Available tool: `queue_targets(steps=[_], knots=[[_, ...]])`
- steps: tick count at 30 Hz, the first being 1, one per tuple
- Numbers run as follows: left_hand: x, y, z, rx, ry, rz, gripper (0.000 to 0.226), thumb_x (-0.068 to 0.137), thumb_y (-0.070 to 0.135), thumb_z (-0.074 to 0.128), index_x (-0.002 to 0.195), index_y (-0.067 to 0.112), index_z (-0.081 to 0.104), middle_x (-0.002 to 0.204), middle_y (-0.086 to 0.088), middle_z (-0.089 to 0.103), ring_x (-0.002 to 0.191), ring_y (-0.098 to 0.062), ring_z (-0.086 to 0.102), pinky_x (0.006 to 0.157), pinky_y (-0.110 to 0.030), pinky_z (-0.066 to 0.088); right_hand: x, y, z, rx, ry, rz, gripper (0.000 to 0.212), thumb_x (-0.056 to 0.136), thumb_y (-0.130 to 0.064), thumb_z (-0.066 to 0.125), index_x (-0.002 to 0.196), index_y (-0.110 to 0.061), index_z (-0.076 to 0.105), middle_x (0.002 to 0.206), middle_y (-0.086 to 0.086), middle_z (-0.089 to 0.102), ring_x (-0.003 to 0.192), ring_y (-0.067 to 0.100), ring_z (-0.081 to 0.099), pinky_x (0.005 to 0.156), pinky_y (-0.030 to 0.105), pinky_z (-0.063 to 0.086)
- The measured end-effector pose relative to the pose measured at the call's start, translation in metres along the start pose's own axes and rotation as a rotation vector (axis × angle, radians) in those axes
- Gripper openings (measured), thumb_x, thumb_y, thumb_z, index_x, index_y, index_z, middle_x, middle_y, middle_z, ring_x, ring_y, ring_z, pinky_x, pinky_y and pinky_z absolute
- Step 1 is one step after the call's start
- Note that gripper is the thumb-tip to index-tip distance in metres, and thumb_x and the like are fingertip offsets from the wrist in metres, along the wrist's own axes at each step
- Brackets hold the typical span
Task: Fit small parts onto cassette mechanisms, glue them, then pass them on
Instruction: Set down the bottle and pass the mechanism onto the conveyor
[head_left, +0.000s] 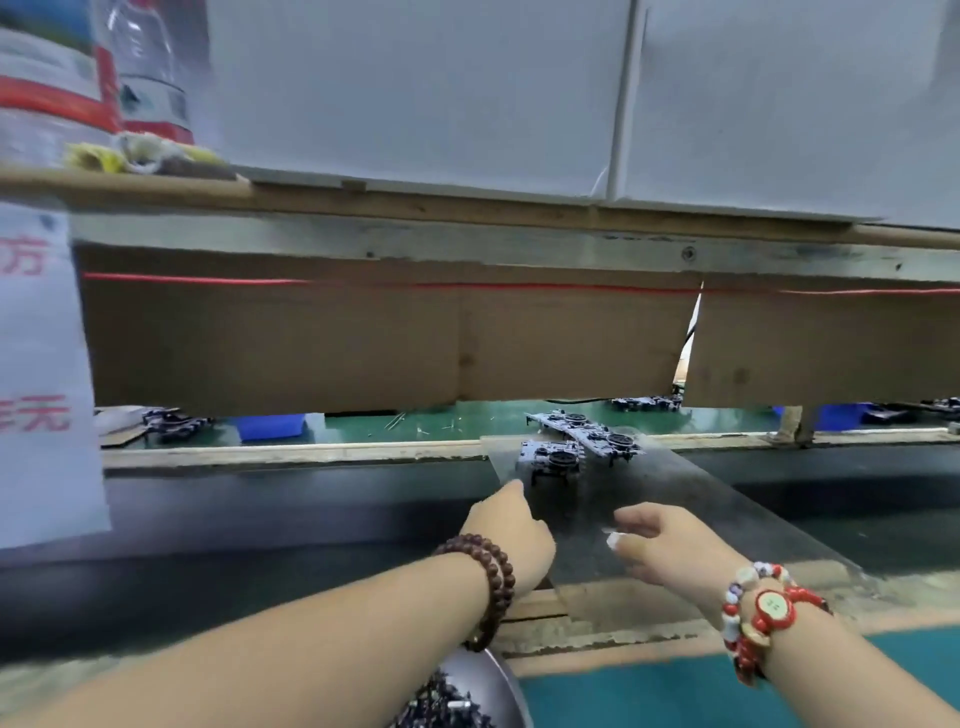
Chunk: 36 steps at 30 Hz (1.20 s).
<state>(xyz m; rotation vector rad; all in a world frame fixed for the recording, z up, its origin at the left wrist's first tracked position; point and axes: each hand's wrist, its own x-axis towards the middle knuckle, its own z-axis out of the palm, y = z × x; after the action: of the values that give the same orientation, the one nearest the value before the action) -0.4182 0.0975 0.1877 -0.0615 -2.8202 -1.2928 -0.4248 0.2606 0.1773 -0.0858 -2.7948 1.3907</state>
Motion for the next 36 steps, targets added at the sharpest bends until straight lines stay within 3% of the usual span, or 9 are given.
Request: queue_targets(steps=[7, 10, 13, 16, 21, 26, 30, 33, 36], knots=[[-0.119, 0.015, -0.091, 0.463, 0.028, 0.312, 0.039, 0.095, 0.018, 0.042, 0.134, 0.017, 0.043, 0.114, -0.005, 0.064, 0.1, -0.019, 0.061, 0.086, -0.031, 0.049, -0.129, -0.056, -0.002, 0.076, -0.195, -0.209, 0.016, 0.091, -0.015, 0.057, 0.103, -0.021, 0.065, 0.107, -0.001, 0.066, 0.1, 0.011, 0.06, 0.082, 0.025, 0.052], [-0.177, -0.004, -0.129, 0.813, -0.059, 0.393, 0.047, 0.097, 0.027, 0.04, 0.142, 0.02, 0.031, 0.134, -0.001, 0.048, 0.117, -0.017, 0.049, 0.099, -0.034, 0.041, -0.182, -0.074, 0.006, 0.014, -0.313, -0.307, 0.014, 0.09, -0.017, 0.057, 0.095, -0.025, 0.067, 0.099, -0.01, 0.069, 0.092, 0.001, 0.06, 0.083, 0.022, 0.05], [-0.227, -0.032, -0.159, 0.964, -0.189, 0.198, 0.048, 0.095, 0.041, 0.039, 0.14, 0.025, 0.032, 0.14, 0.002, 0.036, 0.126, -0.018, 0.04, 0.104, -0.042, 0.035, -0.227, -0.09, 0.025, 0.019, -0.395, -0.385, 0.014, 0.09, -0.015, 0.058, 0.093, -0.026, 0.067, 0.093, -0.012, 0.069, 0.079, -0.008, 0.06, 0.068, 0.005, 0.043], [-0.268, -0.059, -0.184, 0.954, -0.22, 0.014, 0.052, 0.093, 0.049, 0.039, 0.14, 0.03, 0.031, 0.142, 0.002, 0.03, 0.129, -0.019, 0.035, 0.105, -0.043, 0.032, -0.258, -0.106, 0.05, 0.019, -0.368, -0.458, 0.017, 0.09, -0.015, 0.056, 0.089, -0.028, 0.065, 0.09, -0.016, 0.067, 0.083, -0.001, 0.06, 0.068, 0.003, 0.041], [-0.313, -0.093, -0.204, 0.883, -0.228, -0.112, 0.069, 0.085, 0.065, 0.042, 0.143, 0.035, 0.022, 0.146, 0.007, 0.024, 0.133, -0.016, 0.027, 0.108, -0.045, 0.026, -0.285, -0.129, 0.094, -0.313, -0.2, -0.62, 0.018, 0.092, -0.027, 0.049, 0.1, -0.038, 0.062, 0.106, -0.022, 0.063, 0.105, 0.001, 0.053, 0.097, 0.028, 0.034], [-0.328, -0.116, -0.21, 0.826, -0.349, -0.228, 0.102, 0.071, 0.074, 0.053, 0.148, 0.032, 0.002, 0.155, 0.008, 0.006, 0.141, -0.02, 0.014, 0.113, -0.043, 0.018, -0.286, -0.136, 0.108, -0.616, -0.06, -0.568, 0.027, 0.093, -0.036, 0.043, 0.119, -0.042, 0.047, 0.128, -0.019, 0.048, 0.124, 0.01, 0.038, 0.101, 0.039, 0.02], [-0.329, -0.127, -0.206, 0.85, -0.417, -0.235, 0.115, 0.064, 0.072, 0.063, 0.147, 0.033, -0.008, 0.157, 0.002, -0.005, 0.144, -0.025, 0.003, 0.114, -0.044, 0.011, -0.282, -0.122, 0.097, -0.754, 0.008, -0.492, 0.055, 0.089, -0.045, 0.047, 0.137, -0.046, 0.02, 0.143, -0.02, 0.025, 0.132, 0.013, 0.021, 0.108, 0.041, 0.014], [-0.326, -0.132, -0.205, 0.886, -0.456, -0.27, 0.121, 0.061, 0.071, 0.067, 0.145, 0.036, -0.013, 0.157, 0.0, -0.01, 0.144, -0.028, -0.001, 0.115, -0.048, 0.009, -0.283, -0.117, 0.089, -0.678, 0.058, -0.577, 0.049, 0.09, -0.039, 0.048, 0.135, -0.041, 0.029, 0.138, -0.019, 0.032, 0.128, 0.012, 0.026, 0.104, 0.031, 0.018], [-0.321, -0.138, -0.205, 0.923, -0.482, -0.317, 0.125, 0.059, 0.069, 0.07, 0.144, 0.037, -0.016, 0.156, -0.002, -0.012, 0.144, -0.03, -0.001, 0.115, -0.047, 0.009, -0.283, -0.117, 0.104, -0.579, -0.06, -0.725, 0.036, 0.091, -0.019, 0.047, 0.127, -0.026, 0.045, 0.129, -0.007, 0.045, 0.121, 0.015, 0.039, 0.102, 0.024, 0.026]])
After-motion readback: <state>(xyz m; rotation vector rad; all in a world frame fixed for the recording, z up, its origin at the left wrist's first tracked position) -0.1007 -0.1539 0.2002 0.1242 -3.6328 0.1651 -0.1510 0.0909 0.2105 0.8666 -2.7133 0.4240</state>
